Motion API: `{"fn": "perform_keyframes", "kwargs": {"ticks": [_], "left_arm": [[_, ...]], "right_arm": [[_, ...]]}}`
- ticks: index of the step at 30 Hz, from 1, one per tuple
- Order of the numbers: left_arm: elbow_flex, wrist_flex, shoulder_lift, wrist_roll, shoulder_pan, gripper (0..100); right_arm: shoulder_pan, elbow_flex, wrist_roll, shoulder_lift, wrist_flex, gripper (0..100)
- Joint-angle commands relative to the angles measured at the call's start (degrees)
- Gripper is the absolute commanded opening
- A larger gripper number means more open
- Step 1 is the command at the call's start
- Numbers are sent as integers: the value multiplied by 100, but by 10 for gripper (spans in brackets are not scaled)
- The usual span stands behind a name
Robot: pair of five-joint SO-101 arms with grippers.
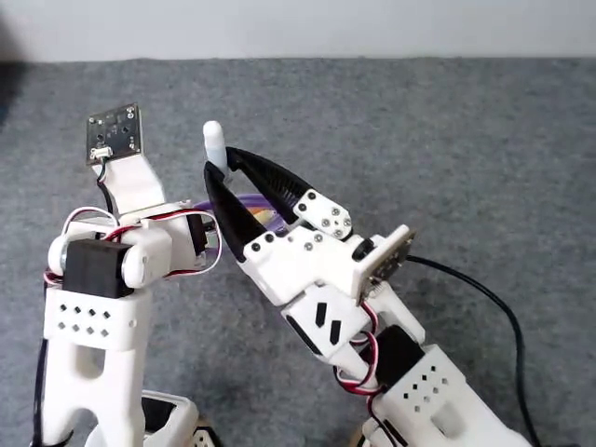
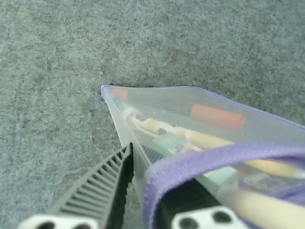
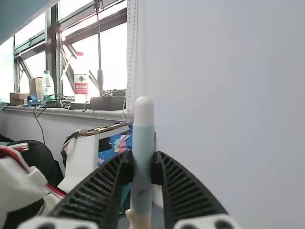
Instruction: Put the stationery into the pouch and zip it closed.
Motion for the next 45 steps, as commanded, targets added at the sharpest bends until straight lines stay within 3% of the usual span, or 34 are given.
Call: {"fn": "perform_keyframes", "kwargs": {"ticks": [1, 11, 21, 24, 29, 37, 45], "left_arm": [[-136, -114, 70, 62, 62, 13], [-136, -114, 70, 62, 62, 13], [-136, -114, 70, 62, 62, 13], [-136, -114, 70, 62, 62, 13], [-136, -114, 70, 62, 62, 13], [-127, -290, 70, 62, 62, 13], [-127, -273, 70, 62, 62, 13]], "right_arm": [[-48, -475, 53, 312, -435, 8], [-48, -932, 62, 954, -760, 8], [268, 686, 62, 549, -1051, 8], [286, 897, 62, -4, -426, 9], [259, 888, 44, -1007, 1648, 14], [136, 149, 35, -1376, 3407, 256], [505, -1266, -352, -919, 3635, 146]]}}
